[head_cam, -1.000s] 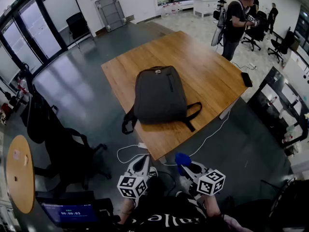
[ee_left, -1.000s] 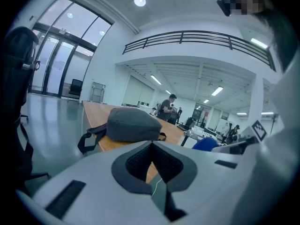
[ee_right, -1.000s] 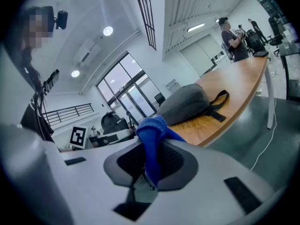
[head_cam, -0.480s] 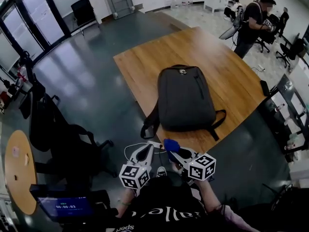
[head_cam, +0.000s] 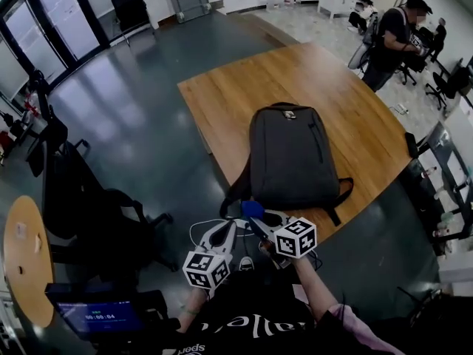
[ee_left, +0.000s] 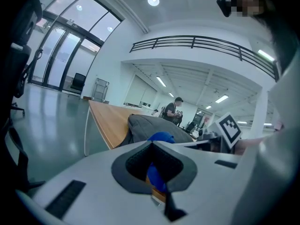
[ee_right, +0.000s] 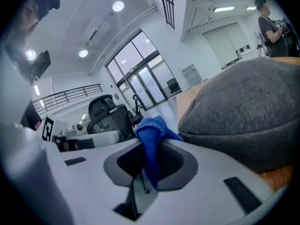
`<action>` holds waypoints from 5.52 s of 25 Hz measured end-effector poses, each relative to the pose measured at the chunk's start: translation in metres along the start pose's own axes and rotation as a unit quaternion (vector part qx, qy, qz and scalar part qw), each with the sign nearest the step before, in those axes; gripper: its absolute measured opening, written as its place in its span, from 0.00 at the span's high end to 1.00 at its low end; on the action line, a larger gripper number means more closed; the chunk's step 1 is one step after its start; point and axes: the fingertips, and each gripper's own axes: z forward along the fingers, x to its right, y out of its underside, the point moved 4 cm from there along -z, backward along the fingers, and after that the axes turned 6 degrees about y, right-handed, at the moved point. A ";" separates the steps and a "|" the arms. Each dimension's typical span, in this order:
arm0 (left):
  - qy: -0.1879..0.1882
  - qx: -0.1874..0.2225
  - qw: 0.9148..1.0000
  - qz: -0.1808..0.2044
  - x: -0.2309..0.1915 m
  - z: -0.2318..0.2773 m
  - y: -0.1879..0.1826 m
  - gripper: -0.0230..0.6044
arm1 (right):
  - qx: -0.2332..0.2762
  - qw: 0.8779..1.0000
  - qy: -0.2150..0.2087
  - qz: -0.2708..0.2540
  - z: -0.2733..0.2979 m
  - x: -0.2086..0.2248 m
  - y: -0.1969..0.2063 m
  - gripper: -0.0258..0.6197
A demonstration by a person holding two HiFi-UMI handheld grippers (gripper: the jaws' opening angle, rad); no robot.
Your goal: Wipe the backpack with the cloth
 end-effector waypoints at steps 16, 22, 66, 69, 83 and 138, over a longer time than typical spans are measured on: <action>-0.033 0.010 0.999 -0.022 0.031 0.066 -0.003 0.97 | -0.001 0.999 0.033 0.038 -0.108 0.105 -0.003 0.88; -0.030 -0.003 0.999 -0.018 0.057 0.104 0.001 0.97 | 0.008 0.997 0.056 0.055 -0.150 0.156 -0.006 0.88; -0.184 0.024 0.980 -0.071 0.049 0.139 -0.002 0.97 | -0.056 0.993 0.083 -0.060 -0.103 0.398 -0.136 0.88; -0.186 0.021 0.980 -0.073 0.049 0.141 0.000 0.97 | -0.054 0.992 0.088 -0.071 -0.087 0.414 -0.154 0.88; -0.200 0.007 0.976 -0.085 0.050 0.142 0.009 0.97 | -0.065 0.988 0.099 -0.103 -0.016 0.479 -0.236 0.88; -0.174 0.044 0.977 -0.111 -0.083 0.024 -0.001 0.97 | -0.271 0.884 -0.035 -0.378 0.231 0.218 -0.238 0.88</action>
